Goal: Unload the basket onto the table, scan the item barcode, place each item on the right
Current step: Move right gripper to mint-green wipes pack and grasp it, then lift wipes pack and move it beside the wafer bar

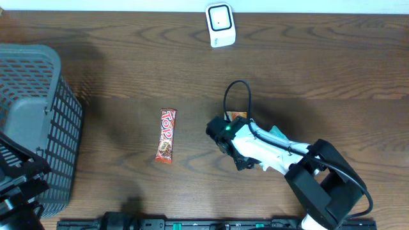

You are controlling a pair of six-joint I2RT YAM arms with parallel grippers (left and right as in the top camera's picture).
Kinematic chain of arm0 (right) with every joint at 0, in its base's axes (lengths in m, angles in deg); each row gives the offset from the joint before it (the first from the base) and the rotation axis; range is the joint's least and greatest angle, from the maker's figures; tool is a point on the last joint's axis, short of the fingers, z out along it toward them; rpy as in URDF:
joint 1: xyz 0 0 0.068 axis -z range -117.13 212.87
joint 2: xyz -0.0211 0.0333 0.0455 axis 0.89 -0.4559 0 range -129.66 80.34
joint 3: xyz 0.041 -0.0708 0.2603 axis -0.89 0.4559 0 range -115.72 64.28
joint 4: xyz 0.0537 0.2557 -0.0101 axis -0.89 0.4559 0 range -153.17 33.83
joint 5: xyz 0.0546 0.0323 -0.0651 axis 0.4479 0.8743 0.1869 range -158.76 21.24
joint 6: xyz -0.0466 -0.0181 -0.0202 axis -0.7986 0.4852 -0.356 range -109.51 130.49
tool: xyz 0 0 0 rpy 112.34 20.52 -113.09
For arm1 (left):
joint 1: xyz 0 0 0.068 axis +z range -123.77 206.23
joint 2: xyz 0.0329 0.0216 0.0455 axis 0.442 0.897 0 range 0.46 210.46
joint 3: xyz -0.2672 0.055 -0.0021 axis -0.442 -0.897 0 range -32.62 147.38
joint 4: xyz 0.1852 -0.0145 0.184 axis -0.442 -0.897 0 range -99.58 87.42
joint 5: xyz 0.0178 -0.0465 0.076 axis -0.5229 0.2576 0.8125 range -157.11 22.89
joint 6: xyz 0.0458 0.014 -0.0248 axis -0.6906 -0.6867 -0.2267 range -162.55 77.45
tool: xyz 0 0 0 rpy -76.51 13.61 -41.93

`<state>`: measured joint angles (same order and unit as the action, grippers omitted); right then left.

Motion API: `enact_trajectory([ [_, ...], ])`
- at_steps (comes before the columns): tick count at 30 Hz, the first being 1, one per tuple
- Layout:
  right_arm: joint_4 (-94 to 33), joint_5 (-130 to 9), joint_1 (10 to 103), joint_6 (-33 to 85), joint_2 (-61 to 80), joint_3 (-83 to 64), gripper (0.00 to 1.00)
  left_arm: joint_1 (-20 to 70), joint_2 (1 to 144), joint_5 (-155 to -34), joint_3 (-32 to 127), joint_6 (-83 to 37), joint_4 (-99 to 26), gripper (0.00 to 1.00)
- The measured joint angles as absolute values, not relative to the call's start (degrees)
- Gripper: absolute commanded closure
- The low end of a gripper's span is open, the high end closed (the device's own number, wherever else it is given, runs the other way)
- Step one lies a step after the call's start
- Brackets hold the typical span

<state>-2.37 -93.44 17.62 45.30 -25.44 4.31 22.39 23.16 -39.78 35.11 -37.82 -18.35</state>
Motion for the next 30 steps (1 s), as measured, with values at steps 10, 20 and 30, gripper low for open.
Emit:
enact_trajectory([
  [10, -2.99, -98.49, 16.42, 44.54, -30.25, 3.64, 0.99, 22.39, 23.16, -39.78, 35.11, -37.82, -18.63, 0.10],
  [20, 2.17, -78.86, 17.01, 35.51, -27.73, -7.12, 0.99, 22.39, 23.16, -39.78, 35.11, -37.82, -18.65, 0.10],
  [30, -4.47, -38.21, 21.27, 27.73, -14.55, -20.93, 0.99, 22.39, 23.16, -39.78, 35.11, -37.82, -18.74, 0.10],
])
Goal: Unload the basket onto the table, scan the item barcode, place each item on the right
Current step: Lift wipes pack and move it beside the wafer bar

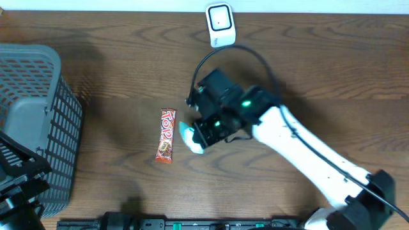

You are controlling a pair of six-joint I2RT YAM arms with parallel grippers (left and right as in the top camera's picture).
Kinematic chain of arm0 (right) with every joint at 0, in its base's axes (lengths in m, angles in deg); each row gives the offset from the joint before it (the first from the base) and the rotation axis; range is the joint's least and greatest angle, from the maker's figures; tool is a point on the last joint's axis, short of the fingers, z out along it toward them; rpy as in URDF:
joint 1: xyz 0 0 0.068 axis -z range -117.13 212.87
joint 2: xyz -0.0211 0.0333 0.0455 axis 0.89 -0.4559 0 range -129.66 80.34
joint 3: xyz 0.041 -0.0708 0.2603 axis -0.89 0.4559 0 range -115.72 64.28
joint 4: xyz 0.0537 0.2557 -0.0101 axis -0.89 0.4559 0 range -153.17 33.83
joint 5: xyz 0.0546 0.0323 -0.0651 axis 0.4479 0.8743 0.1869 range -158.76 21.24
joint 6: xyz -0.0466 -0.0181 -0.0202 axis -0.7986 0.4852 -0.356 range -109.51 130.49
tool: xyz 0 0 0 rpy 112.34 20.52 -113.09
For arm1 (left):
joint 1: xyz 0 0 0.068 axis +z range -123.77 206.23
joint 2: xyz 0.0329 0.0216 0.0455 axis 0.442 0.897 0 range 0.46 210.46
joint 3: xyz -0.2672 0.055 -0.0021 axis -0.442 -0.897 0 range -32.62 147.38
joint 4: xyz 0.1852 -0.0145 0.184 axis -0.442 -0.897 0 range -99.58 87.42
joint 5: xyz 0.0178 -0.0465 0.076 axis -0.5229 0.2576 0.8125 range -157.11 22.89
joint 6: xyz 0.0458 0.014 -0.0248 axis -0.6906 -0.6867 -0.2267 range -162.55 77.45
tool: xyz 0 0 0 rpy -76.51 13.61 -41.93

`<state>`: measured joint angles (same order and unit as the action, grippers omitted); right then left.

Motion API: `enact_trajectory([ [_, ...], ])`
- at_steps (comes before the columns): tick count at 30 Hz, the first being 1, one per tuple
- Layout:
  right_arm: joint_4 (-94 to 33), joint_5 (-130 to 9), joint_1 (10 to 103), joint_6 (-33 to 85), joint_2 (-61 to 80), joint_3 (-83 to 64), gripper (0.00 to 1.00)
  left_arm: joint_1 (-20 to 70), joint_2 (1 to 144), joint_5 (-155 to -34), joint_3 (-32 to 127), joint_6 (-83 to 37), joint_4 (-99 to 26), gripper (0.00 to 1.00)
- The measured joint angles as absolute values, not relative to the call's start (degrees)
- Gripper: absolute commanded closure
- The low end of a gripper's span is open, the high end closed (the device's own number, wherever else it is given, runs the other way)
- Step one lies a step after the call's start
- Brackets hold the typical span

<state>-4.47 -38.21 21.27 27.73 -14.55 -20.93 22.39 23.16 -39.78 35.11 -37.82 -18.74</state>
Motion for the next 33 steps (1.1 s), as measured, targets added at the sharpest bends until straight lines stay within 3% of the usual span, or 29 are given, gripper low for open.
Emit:
enact_trajectory([
  [11, -30.28, -13.34, 31.06, 28.82, -17.96, -0.12, 0.98, 22.39, 23.16, -39.78, 35.11, -37.82, -19.00, 0.10],
  [14, -29.13, -14.08, 32.72, 29.96, -18.31, 3.38, 0.71, 22.39, 23.16, -39.78, 35.11, -37.82, -19.05, 0.10],
  [19, -27.20, -17.95, 31.61, 30.26, -18.23, 3.99, 0.58, 22.39, 23.16, -39.78, 35.11, -37.82, -19.07, 0.10],
  [21, -27.07, -20.88, 30.08, 30.33, -17.94, 3.90, 0.41, 22.39, 23.16, -39.78, 34.98, -37.82, -19.02, 0.10],
  [25, -26.48, -32.07, 23.39, 30.79, -16.83, 3.38, 0.21, 22.39, 23.16, -39.78, 34.21, -37.82, -18.65, 0.10],
  [33, -26.77, -55.91, 1.71, 31.42, -16.50, 2.92, 0.01, 22.39, 23.16, -39.78, 34.10, -37.82, -17.58, 0.10],
])
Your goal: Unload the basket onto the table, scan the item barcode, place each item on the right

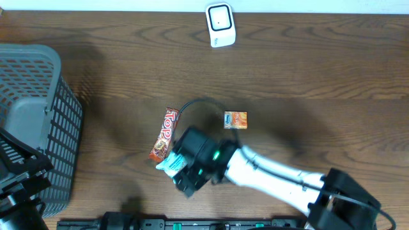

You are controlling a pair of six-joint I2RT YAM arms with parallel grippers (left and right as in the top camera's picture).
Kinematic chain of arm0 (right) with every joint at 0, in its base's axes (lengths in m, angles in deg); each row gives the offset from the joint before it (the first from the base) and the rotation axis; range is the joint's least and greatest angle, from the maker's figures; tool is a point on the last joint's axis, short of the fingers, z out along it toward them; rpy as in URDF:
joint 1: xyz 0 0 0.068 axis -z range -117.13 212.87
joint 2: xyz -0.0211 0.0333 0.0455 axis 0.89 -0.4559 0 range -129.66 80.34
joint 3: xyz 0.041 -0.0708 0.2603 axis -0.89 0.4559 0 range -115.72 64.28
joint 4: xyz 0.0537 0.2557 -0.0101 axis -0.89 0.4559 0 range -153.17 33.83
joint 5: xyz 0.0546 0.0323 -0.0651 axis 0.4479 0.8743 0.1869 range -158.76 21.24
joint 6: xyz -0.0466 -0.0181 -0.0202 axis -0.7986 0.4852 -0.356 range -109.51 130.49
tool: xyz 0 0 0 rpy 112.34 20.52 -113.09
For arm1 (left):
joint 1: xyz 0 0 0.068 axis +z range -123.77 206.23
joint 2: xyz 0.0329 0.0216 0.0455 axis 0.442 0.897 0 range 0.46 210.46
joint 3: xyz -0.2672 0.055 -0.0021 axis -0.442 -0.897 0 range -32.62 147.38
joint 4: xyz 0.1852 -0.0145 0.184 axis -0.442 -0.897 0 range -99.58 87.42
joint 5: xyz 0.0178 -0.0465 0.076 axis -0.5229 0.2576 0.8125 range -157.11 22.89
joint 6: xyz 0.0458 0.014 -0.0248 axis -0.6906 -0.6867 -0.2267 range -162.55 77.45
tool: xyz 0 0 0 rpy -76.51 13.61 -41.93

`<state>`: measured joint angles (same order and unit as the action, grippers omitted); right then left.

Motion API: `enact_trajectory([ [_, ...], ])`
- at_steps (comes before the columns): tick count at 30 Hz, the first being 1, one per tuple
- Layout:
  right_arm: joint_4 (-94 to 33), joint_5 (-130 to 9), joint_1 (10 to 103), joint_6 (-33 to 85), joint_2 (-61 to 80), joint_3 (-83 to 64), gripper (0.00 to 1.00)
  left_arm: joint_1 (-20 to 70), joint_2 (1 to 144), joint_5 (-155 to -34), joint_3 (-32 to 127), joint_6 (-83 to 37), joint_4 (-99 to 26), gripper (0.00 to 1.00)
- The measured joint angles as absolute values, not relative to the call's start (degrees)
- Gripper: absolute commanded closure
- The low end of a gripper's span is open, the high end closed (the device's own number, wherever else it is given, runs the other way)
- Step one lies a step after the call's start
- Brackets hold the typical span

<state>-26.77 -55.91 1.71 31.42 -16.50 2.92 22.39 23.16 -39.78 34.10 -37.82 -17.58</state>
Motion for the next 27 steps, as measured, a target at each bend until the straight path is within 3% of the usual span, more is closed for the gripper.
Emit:
enact_trajectory([
  [10, -31.14, -81.95, -8.94, 28.36, -16.57, 2.46, 0.01, 22.39, 23.16, -39.78, 34.10, -37.82, -17.56, 0.10],
  [18, -39.86, -86.69, -8.98, 22.61, -21.07, 1.91, 0.01, 22.39, 23.16, -39.78, 34.10, -37.82, -17.56, 0.10],
  [24, -38.37, -86.97, -9.26, 20.58, -27.52, 0.25, 0.01, 22.39, 23.16, -39.78, 34.10, -37.82, -17.56, 0.10],
  [27, -38.20, -87.63, -10.36, 19.44, -29.48, -1.26, 0.09, 22.39, 23.16, -39.78, 34.10, -37.82, -17.58, 0.10],
])
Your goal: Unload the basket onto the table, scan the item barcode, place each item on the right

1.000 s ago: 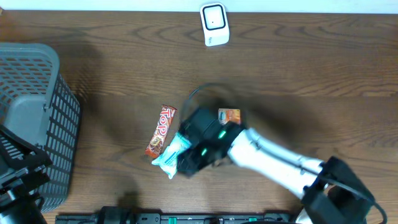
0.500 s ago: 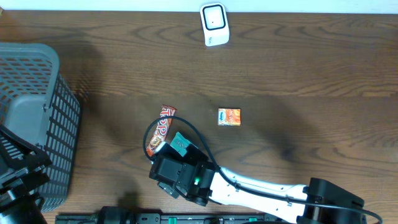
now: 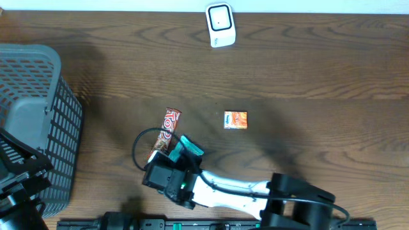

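Observation:
My right arm reaches in from the bottom right, and its gripper [image 3: 179, 157] sits at the lower middle of the table. It is shut on a small teal and white packet [image 3: 190, 147], which sticks out up and to the right. Just left of the packet, a red candy bar [image 3: 167, 126] lies tilted, its lower end under the gripper. A small orange packet [image 3: 235, 120] lies apart to the right. The white scanner [image 3: 220, 25] stands at the far edge. Only dark parts of my left arm [image 3: 19, 182] show at the bottom left, and its fingers cannot be made out.
A tall grey mesh basket [image 3: 38, 96] fills the left side of the table. A black rail [image 3: 192, 224] runs along the near edge. The right arm's base [image 3: 300, 204] stands at the bottom right.
The right gripper has moved a little left and toward the near edge, and the teal packet now points up and right. The candy bar and orange packet lie as before.
At first the right gripper was over the orange packet at centre right, and the candy bar lay straight. Then it held the teal packet beside the candy bar. Later it was lower, the bar was tilted and the orange packet was uncovered. Now it is nearer the front edge.

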You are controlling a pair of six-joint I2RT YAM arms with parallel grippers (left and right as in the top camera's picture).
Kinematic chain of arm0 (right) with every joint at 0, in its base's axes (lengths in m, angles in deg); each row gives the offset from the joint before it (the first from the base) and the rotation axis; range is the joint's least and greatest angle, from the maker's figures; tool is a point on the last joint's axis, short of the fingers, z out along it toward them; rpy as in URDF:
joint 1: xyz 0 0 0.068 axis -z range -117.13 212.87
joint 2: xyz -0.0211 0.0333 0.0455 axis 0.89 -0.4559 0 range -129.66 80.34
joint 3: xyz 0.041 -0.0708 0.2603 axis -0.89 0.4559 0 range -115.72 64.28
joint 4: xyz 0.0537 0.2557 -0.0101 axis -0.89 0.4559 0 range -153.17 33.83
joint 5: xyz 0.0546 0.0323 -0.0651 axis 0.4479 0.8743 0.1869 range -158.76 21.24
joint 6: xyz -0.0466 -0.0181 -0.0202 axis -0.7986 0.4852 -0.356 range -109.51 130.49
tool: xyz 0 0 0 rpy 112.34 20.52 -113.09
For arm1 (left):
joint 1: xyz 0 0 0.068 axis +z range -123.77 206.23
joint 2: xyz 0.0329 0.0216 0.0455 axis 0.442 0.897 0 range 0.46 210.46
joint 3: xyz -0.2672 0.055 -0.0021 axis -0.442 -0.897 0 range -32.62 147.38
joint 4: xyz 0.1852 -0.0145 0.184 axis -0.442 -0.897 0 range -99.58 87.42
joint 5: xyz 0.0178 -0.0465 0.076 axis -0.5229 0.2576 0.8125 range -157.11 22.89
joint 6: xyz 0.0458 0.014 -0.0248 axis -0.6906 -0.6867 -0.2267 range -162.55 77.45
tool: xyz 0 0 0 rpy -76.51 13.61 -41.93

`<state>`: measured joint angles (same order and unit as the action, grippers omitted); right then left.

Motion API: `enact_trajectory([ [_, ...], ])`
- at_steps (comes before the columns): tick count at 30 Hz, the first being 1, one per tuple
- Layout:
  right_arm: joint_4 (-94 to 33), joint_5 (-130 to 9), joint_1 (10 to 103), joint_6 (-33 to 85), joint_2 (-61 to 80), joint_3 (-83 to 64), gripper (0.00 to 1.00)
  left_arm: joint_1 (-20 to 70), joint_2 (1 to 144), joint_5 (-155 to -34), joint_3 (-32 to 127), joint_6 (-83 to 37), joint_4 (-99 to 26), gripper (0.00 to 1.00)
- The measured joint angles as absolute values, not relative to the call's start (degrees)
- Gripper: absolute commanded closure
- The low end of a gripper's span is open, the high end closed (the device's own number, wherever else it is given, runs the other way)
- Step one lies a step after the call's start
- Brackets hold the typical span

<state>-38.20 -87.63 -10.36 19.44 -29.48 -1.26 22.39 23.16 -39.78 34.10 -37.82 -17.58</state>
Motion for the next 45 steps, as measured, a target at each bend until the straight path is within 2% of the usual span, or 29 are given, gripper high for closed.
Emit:
enact_trajectory([
  [2, -38.33, -88.02, -10.93, 19.05, -29.88, -1.91, 0.12, 22.39, 23.16, -39.78, 34.10, -37.82, -17.58, 0.10],
  [4, -38.15, -88.35, -11.39, 18.90, -29.92, -2.33, 0.20, 22.39, 23.16, -39.78, 34.10, -37.82, -17.56, 0.10],
  [7, -37.56, -89.05, -11.63, 18.59, -30.36, -2.57, 0.58, 22.39, 23.16, -39.78, 34.10, -37.82, -17.58, 0.10],
  [8, -37.37, -89.44, -11.63, 18.44, -30.77, -2.61, 0.66, 22.39, 23.16, -39.78, 34.10, -37.82, -17.58, 0.10],
  [10, -37.15, -91.02, -11.63, 18.11, -31.19, -2.83, 0.74, 22.39, 23.16, -39.78, 34.10, -37.82, -17.58, 0.10],
  [12, -37.13, -91.30, -11.63, 17.94, -31.21, -3.29, 0.99, 22.39, 23.16, -39.78, 34.10, -37.82, -17.58, 0.10],
  [19, -34.13, -89.99, -11.67, 18.90, -31.52, -5.70, 0.99, 22.39, 23.16, -39.78, 34.10, -37.82, -17.56, 0.10],
  [29, -16.01, -67.15, -5.42, 19.20, -31.76, -25.04, 0.99, 22.39, 23.16, -39.78, 34.10, -37.82, -17.58, 0.10],
  [30, -15.53, -64.64, -4.24, 19.20, -31.62, -25.61, 0.96, 22.39, 23.16, -39.78, 34.10, -37.82, -17.56, 0.10],
  [31, -14.63, -61.71, -2.73, 19.29, -31.49, -25.91, 0.79, 22.39, 23.16, -39.78, 34.10, -37.82, -17.58, 0.10],
  [32, -13.87, -59.87, -1.53, 19.49, -31.47, -25.98, 0.48, 22.39, 23.16, -39.78, 34.10, -37.82, -17.58, 0.10],
  [33, -12.41, -58.43, 0.05, 20.21, -31.47, -25.98, 0.31, 22.39, 23.16, -39.78, 34.10, -37.82, -17.56, 0.10],
  [36, -9.87, -58.60, 3.06, 22.05, -31.47, -25.76, 0.11, 22.39, 23.16, -39.78, 34.10, -37.82, -17.58, 0.10],
  [38, -9.63, -60.31, 3.37, 23.14, -31.47, -25.63, 0.01, 22.39, 23.16, -39.78, 34.10, -37.82, -17.56, 0.10],
  [45, -13.26, -74.84, -4.24, 26.48, -32.59, -25.54, 0.01, 22.39, 23.16, -39.78, 34.10, -37.82, -17.58, 0.10],
])
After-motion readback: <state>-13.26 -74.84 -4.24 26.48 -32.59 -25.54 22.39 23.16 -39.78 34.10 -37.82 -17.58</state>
